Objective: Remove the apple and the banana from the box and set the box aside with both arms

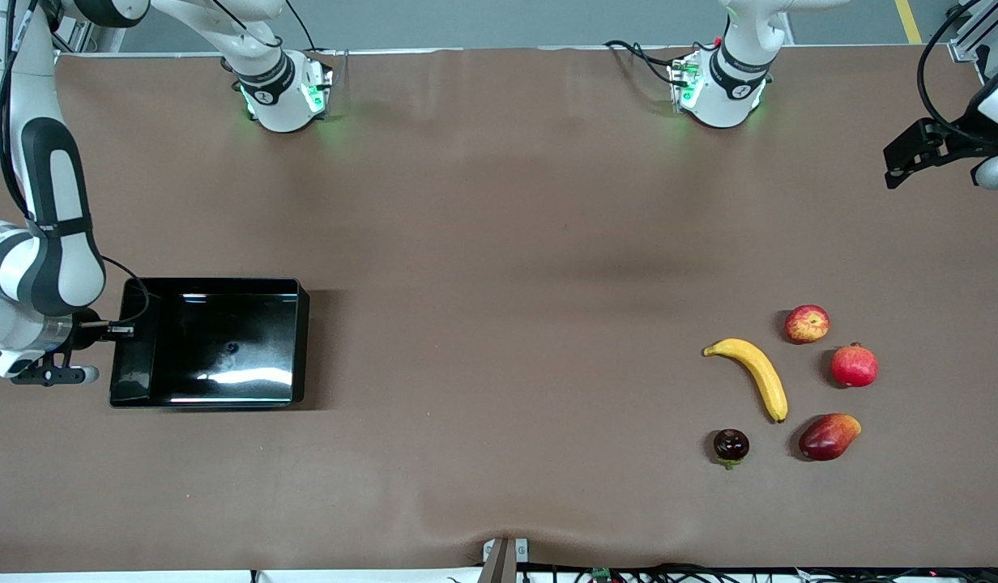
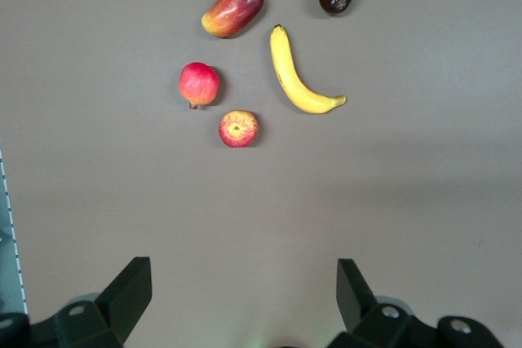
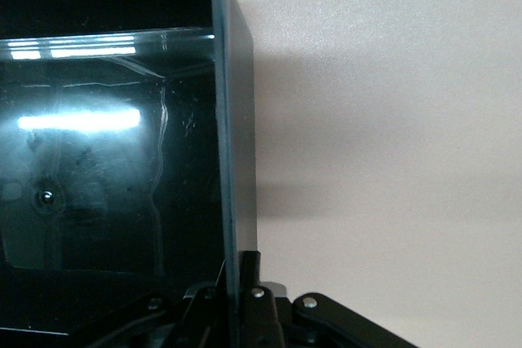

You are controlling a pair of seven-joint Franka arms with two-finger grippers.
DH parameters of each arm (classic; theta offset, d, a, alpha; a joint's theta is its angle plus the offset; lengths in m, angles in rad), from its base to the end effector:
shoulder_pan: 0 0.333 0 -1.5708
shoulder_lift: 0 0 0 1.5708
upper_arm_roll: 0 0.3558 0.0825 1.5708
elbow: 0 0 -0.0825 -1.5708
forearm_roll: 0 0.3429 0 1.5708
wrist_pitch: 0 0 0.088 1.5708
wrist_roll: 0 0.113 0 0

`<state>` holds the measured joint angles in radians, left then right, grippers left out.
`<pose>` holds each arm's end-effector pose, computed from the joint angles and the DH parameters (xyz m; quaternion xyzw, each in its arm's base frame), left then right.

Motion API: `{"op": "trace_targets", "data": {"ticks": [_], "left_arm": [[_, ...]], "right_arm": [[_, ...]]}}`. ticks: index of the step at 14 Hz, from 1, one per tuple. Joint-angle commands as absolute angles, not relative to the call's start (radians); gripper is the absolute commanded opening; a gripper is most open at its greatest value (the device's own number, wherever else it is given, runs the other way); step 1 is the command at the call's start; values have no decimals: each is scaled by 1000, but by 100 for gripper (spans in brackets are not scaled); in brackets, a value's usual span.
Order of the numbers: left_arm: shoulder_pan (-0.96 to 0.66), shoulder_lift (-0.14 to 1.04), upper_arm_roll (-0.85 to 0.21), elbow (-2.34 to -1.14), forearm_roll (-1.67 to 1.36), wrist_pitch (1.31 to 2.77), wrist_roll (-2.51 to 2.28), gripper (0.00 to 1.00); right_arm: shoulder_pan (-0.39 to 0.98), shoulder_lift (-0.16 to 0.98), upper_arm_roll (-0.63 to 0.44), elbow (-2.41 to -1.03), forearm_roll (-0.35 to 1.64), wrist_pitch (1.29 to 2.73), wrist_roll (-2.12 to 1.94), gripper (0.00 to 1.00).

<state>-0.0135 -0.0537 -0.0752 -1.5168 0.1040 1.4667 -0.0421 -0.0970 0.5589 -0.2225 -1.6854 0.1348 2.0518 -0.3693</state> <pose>0.4828 -0.0317 0.6995 -0.9984 0.0177 -0.0052 0.0535 0.6190 -0.1755 0.3205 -0.9961 0.0005 0.0839 0.0268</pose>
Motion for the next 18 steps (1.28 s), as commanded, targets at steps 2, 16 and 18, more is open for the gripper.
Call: {"op": "trace_targets", "data": {"ticks": [2,16,18], "left_arm": [[-5,-64,-77,-1509,80,1476,-23,100],[-5,-75,-83,-1503,80,1422,-21,100],[-8,-75,-86,-1508,78,1420,-21,100]], "right_arm": [[-112,558,-210,-1667,127,2059,-391,27],[-60,364,-203,-1620,126,2013,-379,100],[-38,315,-201,-1618,124,1984,-376,100]]}}
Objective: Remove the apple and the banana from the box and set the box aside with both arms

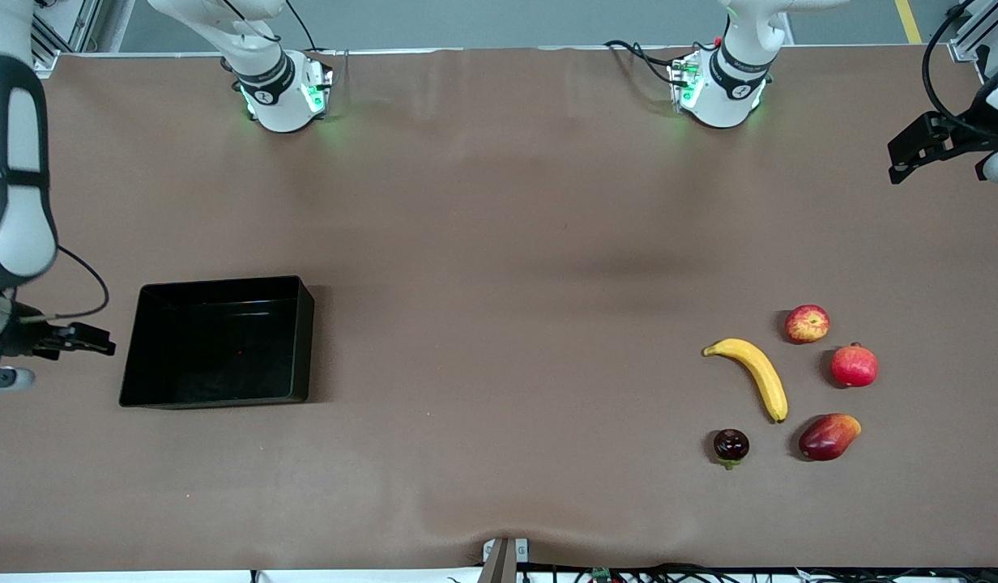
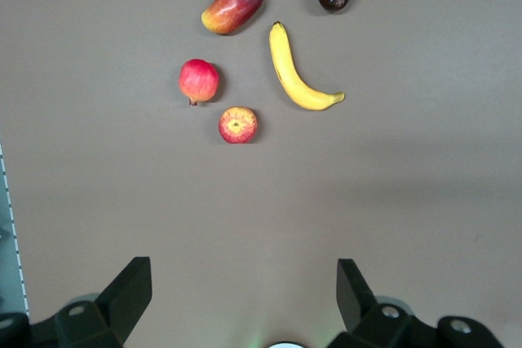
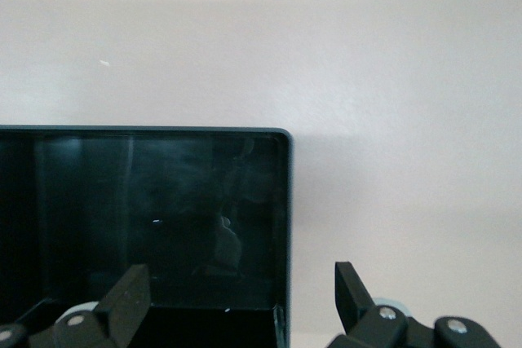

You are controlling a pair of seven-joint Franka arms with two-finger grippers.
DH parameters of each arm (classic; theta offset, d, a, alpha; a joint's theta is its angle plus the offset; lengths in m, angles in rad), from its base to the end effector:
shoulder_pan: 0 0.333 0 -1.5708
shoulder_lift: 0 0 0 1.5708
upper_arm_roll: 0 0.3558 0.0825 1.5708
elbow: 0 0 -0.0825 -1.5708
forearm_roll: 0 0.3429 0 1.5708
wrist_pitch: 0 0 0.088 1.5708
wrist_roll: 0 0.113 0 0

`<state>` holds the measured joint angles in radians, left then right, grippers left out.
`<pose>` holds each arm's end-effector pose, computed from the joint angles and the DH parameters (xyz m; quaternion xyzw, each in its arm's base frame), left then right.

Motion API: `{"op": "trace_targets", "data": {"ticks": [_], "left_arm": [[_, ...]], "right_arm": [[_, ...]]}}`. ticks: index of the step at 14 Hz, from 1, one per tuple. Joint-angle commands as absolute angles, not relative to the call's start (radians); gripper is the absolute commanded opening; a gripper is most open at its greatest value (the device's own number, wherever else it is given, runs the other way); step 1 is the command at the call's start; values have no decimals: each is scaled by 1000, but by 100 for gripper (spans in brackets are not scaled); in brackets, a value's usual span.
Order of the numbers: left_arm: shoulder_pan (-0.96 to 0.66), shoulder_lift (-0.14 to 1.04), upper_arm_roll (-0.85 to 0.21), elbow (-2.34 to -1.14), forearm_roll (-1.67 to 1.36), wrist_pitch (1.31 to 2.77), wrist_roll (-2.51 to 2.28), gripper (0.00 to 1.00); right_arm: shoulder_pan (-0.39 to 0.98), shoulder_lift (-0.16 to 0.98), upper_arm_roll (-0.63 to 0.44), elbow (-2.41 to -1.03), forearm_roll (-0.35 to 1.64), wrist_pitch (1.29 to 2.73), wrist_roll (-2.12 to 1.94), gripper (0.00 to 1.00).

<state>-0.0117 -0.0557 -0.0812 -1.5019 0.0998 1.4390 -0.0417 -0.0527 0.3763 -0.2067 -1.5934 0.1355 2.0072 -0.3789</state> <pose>0.4787 -0.0338 0.7043 -0.9985 0.0191 0.0002 0.0519 0.6322 -0.1384 0.4710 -0.9986 -0.0404 -0.0297 0.0160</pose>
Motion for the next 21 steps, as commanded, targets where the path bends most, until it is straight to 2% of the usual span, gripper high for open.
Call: {"op": "trace_targets", "data": {"ticks": [1,4,6,11,15,21], "left_arm": [[-12,-75,-87,-1512,72,1424,-23,100],[-12,-72,-104,-1516,28,1436,-44,100],[-12,-68,-123,-1519,25,1446,-49,100],[-6,-63,-129,-1532,20,1460,-61,100],[6,-64,-118,-1517,-9,1457,-48,100],[8,-60,-118,-1500,6,1454,-51,100]], "right_arm": [[-37,292,-196,-1617,115,1968,-371,100],[-34,197,-131,-1608,-1,1866,-270,100],[-34,151,-94,-1602,-3,1775,-207,100],[12,126,-87,-1458,-12,1519,-193,100],[12,106,-87,-1448,0,1360,-85,100],[35,101,-87,-1430,-8,1344,-80,100]]}}
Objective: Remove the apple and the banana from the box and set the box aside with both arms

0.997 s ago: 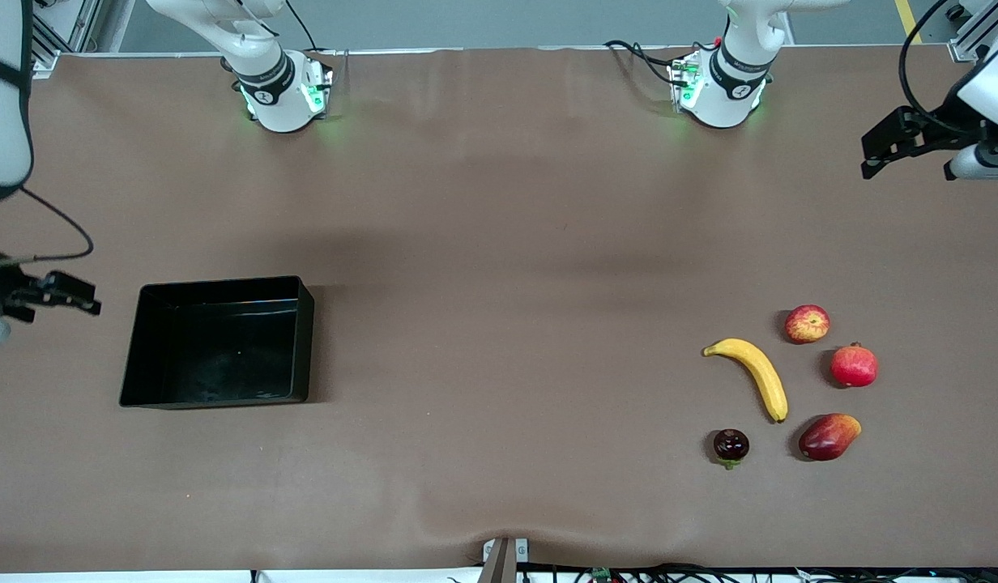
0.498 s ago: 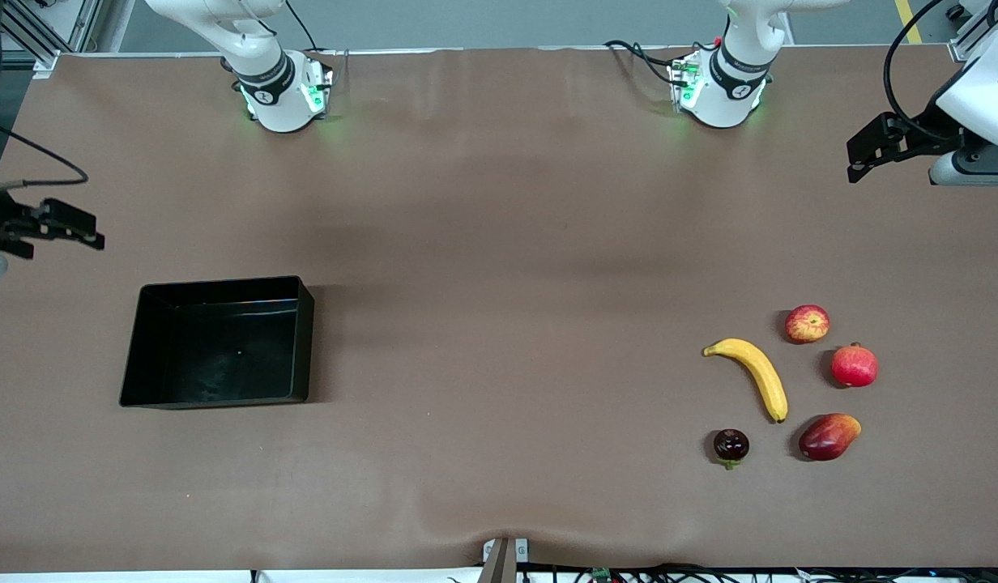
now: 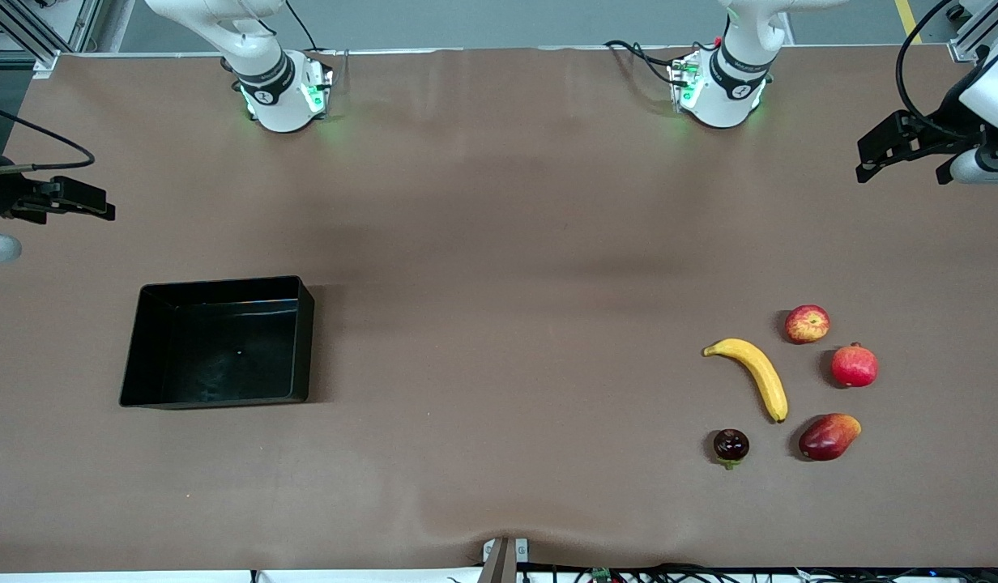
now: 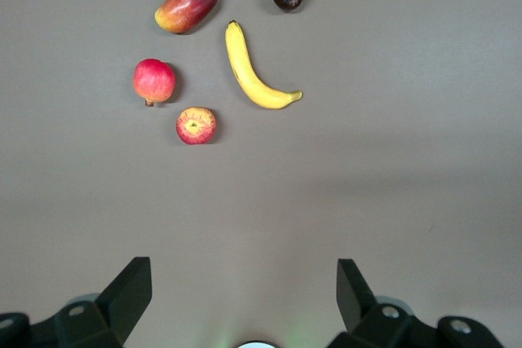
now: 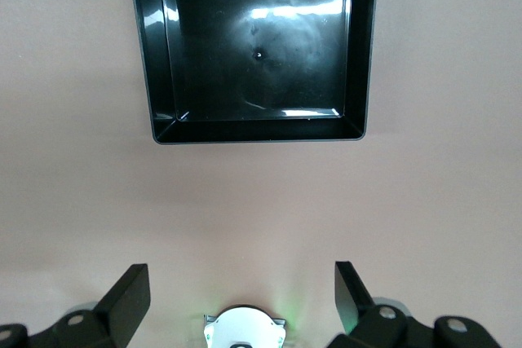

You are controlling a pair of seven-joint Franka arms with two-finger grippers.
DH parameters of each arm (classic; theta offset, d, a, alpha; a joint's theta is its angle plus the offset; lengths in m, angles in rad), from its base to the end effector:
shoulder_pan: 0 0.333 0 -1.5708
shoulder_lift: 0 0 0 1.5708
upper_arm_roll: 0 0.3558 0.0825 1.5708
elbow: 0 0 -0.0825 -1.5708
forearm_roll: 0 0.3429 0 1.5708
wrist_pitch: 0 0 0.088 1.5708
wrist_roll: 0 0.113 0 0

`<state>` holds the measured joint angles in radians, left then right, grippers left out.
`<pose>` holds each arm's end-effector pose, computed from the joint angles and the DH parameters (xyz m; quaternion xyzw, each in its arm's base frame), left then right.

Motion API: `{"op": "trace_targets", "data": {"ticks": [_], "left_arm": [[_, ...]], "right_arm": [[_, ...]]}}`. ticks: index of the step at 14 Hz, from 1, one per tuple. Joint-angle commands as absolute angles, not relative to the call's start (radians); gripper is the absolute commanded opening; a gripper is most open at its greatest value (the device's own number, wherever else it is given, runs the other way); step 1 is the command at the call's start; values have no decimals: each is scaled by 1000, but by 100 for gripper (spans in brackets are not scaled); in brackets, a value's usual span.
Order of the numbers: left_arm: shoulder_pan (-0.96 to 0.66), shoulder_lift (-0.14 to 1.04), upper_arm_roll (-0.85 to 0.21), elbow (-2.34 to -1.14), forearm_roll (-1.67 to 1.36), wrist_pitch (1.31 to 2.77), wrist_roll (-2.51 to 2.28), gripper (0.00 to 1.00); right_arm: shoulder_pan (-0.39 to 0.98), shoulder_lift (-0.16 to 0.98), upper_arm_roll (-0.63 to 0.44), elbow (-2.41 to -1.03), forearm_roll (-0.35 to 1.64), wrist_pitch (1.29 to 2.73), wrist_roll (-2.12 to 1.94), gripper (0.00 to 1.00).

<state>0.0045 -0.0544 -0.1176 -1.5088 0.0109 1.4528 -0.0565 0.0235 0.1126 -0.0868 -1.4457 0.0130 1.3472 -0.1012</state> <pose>0.4788 -0.0553 0.7012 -0.9996 0.0276 0.0003 0.0087 0.5253 -0.0284 0.6353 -0.9943 -0.0194 0.1047 0.0102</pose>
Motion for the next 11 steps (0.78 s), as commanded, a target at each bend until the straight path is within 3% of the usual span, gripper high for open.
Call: {"op": "trace_targets", "data": {"ticks": [1,11], "left_arm": [[6,-60,-120,-1500,8,1454,-54,100],[8,-51,-123,-1499,6,1451,-46,100]], "right_arm": [[41,100,-87,-1428,-8,1350,-77,100],[51,81,-84,-1407,21,1367,-40,100]]}}
